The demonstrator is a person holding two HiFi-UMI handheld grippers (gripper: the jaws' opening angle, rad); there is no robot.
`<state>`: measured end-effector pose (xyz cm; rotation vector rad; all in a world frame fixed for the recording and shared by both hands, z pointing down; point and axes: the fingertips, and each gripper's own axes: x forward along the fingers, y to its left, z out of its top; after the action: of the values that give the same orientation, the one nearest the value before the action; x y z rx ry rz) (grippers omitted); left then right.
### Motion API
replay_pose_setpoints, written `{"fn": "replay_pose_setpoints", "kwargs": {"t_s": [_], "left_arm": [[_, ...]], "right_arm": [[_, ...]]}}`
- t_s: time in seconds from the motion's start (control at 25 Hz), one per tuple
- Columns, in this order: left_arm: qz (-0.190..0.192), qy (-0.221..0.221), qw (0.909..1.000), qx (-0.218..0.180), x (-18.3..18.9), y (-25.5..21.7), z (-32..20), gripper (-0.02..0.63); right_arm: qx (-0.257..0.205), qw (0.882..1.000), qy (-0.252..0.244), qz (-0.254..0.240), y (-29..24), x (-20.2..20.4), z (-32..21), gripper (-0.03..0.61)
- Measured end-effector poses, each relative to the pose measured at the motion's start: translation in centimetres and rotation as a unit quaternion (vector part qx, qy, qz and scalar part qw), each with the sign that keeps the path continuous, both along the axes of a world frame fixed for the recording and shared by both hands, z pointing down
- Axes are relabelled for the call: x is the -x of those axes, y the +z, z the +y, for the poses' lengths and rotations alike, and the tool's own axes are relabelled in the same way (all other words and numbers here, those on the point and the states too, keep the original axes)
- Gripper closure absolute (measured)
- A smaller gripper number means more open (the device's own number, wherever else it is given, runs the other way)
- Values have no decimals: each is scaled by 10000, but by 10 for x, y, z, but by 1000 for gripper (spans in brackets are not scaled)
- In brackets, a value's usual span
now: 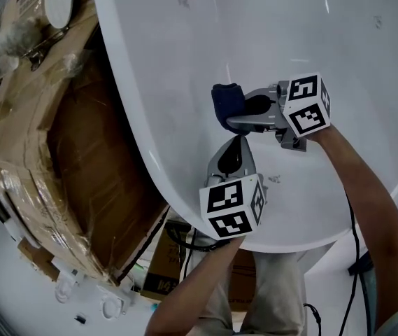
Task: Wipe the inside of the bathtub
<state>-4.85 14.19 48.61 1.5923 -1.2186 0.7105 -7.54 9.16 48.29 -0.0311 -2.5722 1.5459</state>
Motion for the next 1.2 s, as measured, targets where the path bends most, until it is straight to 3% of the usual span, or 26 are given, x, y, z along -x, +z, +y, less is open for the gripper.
{"fn": "replay_pose_setpoints", "kwargs": {"t_s": [0.24,0.52,0.72,1.0,1.2], "left_arm": [[-104,460,9989,-84,7,20,-35,615],[-169,762,9969,-102,7,40,-66,615],[21,927,9957,15,-4,53,-77,615],[1,1497,9887,-12,-19,68,-98,615],[-43,2084,9780,-26,-33,87,-115,615]], "right_arm": [[-146,9969,239,737,43,-14,-7,528],[-269,9849,35,1712,102,-30,4,528],[-262,9738,-182,2253,141,-38,17,528],[15,9674,-196,2527,179,-38,35,528],[20,9617,-314,2723,198,-26,47,528]]}}
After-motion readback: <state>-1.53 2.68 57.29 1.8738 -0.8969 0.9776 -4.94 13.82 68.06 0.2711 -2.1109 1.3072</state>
